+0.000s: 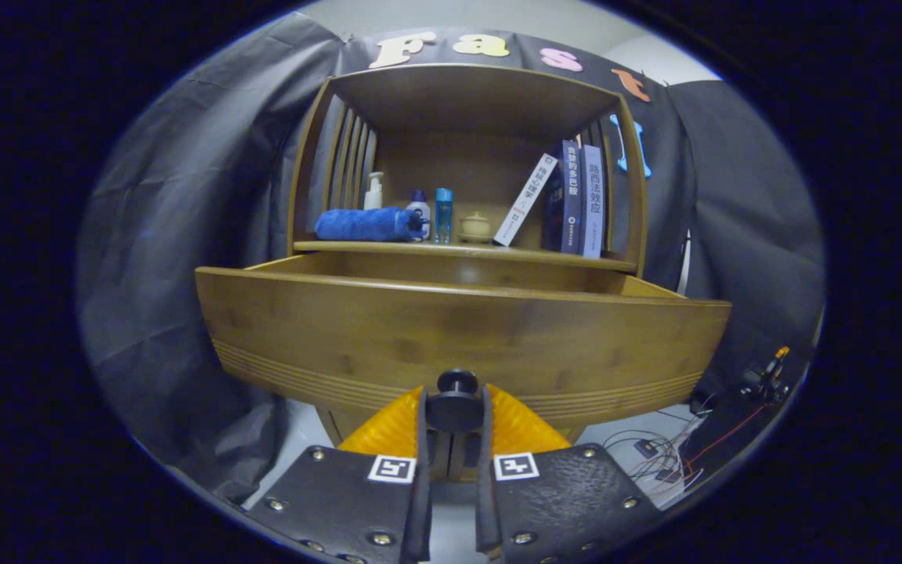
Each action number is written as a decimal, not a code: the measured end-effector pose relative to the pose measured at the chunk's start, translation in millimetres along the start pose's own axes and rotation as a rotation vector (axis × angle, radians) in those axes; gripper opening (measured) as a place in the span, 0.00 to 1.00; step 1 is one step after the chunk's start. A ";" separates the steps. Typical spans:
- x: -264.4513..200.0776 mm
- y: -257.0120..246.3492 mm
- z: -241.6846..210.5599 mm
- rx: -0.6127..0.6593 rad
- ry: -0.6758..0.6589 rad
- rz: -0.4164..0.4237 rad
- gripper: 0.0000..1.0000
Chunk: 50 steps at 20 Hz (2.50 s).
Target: Pull open the drawer, take out the items inside it, and place them on the countertop above the cabinet.
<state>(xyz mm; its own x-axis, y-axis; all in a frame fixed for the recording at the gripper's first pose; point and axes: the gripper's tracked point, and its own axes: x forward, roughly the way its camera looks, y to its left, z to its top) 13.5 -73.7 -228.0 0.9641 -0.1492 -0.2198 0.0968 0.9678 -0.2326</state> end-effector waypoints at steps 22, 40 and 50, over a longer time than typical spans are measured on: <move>-18.2 -27.2 157.6 0.209 0.065 0.078 0.99; 102.9 4.3 26.8 -0.020 0.703 0.066 0.99; 109.5 -7.9 -12.0 0.197 0.987 -0.024 0.52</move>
<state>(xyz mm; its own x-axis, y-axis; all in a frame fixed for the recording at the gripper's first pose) 115.3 -100.1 -261.6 0.3339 -0.1838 -0.9245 0.2387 0.9653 -0.1057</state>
